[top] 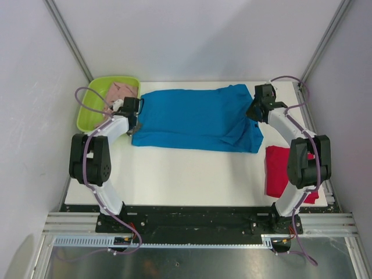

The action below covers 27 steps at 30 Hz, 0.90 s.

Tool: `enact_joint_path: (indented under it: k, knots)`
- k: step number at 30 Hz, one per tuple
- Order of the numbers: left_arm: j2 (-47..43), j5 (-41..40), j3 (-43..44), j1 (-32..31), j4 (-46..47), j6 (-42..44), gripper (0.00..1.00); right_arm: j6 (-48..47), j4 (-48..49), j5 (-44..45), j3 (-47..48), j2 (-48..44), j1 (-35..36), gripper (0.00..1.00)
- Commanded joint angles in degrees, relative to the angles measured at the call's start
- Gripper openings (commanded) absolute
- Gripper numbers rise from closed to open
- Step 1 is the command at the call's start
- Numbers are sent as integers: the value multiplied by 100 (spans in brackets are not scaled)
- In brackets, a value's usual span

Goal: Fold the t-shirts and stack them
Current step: Fold the flattened tshirt in 1/3 of the way

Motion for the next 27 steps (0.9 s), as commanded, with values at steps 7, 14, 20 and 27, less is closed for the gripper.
enact_joint_path:
  k: [7, 14, 20, 27]
  knots:
    - [113, -143, 519, 62, 51, 105, 0, -104, -32, 404, 374, -93, -129, 0]
    - [140, -167, 502, 90, 54, 109, 0, -134, -145, 536, 328, -150, -204, 0]
    - [188, -169, 507, 129, 53, 127, 0, -102, -176, 610, 167, -201, -273, 0]
    - [273, -72, 577, 142, 58, 129, 0, -119, -115, 495, -72, -261, -404, 0]
